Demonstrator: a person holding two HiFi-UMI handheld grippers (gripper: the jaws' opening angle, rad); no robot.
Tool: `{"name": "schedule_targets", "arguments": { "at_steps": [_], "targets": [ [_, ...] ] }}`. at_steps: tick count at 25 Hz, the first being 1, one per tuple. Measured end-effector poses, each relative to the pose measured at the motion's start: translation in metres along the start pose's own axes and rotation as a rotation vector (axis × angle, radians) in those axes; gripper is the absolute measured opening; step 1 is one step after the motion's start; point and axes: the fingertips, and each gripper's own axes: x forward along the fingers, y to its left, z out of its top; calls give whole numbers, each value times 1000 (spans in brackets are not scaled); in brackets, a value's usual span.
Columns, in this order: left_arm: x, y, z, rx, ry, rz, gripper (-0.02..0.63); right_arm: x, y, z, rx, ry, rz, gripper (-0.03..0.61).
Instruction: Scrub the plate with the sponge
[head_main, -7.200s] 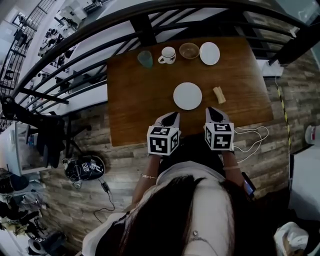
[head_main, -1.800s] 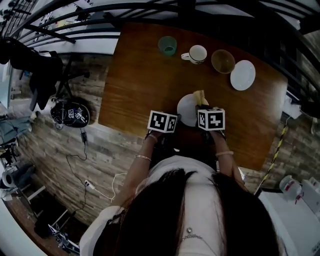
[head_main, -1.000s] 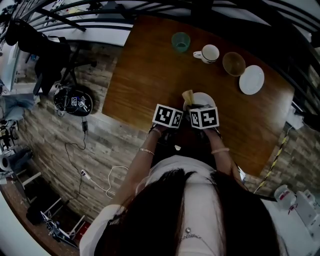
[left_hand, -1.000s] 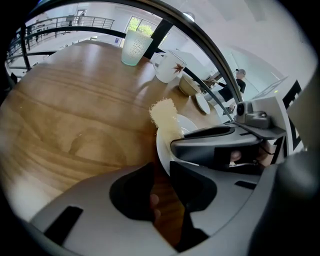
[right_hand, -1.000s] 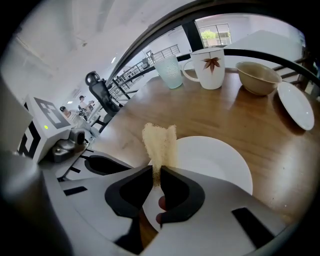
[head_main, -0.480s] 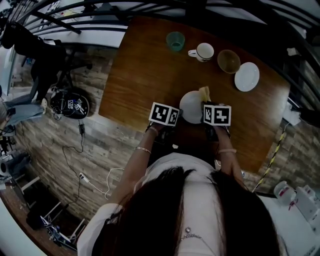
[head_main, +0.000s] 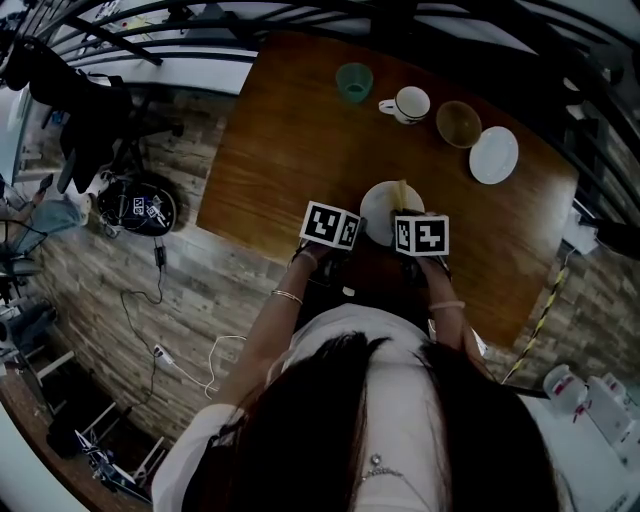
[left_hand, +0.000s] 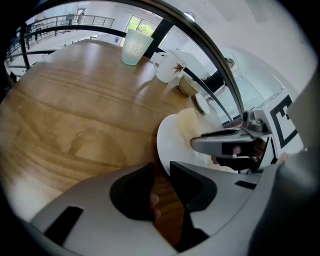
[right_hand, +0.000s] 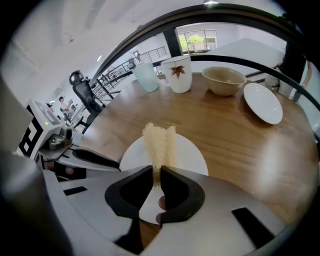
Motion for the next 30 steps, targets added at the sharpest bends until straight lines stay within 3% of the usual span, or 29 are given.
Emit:
{"name": "schedule_targets", "arguments": {
  "at_steps": [7,12,26,30],
  "targets": [
    [-1,1,1,-3,-1,-4,95,15,56,-6,-111,55,117,71],
    [-2,2,0,-6,1,-6,95,16,54,-9,-93,68,121,69],
    [-3,4,-2,-4,0,1,95,-21,-28,-12,63,-15,-50,68],
    [-1,2,-1,-6,-2,4,95,-27,-38,-14,105,-32,-58,68]
  ]
}}
